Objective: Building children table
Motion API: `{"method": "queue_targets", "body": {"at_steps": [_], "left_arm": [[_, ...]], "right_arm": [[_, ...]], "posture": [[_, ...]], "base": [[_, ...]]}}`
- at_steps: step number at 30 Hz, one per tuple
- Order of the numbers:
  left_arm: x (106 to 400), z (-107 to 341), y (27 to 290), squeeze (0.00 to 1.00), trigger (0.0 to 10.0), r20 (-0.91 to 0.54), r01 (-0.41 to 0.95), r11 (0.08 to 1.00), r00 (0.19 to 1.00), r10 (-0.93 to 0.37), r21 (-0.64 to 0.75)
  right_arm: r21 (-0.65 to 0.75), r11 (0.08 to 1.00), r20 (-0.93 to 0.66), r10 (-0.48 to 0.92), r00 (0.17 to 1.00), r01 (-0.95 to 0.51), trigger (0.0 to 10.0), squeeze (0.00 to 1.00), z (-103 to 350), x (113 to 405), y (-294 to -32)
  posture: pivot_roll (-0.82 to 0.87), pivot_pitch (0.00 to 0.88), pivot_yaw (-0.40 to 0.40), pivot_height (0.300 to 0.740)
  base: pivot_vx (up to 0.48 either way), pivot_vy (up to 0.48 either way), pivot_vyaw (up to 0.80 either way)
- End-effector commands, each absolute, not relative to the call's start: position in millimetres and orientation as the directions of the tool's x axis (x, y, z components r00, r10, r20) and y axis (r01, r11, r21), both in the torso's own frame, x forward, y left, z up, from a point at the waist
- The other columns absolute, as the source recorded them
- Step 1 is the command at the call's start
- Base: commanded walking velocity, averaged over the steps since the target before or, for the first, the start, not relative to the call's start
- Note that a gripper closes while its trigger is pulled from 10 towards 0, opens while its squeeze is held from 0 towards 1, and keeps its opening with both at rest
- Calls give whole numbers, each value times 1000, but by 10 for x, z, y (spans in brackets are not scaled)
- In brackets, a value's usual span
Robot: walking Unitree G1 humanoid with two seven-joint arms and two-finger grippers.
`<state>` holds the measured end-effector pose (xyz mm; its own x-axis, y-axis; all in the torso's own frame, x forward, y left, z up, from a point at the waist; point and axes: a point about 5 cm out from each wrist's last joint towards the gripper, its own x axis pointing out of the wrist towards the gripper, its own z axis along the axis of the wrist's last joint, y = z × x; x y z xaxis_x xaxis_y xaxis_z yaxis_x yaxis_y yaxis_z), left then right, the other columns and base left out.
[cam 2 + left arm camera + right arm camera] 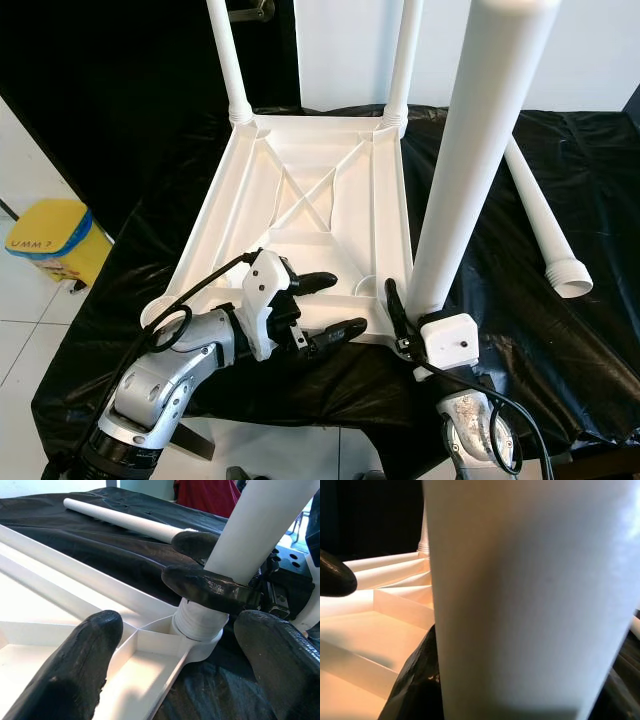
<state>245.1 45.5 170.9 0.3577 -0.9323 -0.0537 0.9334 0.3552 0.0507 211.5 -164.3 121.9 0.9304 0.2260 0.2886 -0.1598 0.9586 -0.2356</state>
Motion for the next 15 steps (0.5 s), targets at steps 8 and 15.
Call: {"method": "queue_targets", "body": {"at_steps": [8,15], "left_arm": [[2444,1704,421,0,10000,-50,941,334,336,-940,53],[2443,1702,417,0,10000,-50,941,335,338,-940,53]], "right_arm": [[-157,966,132,227,965,-206,10000,0,903,2087,-1641],[-136,970,98,214,972,-200,10000,0,875,2100,-1666]], "posture": [[-204,59,45,740],[-203,59,41,740]], "base": [[0,0,0],[0,0,0]]}}
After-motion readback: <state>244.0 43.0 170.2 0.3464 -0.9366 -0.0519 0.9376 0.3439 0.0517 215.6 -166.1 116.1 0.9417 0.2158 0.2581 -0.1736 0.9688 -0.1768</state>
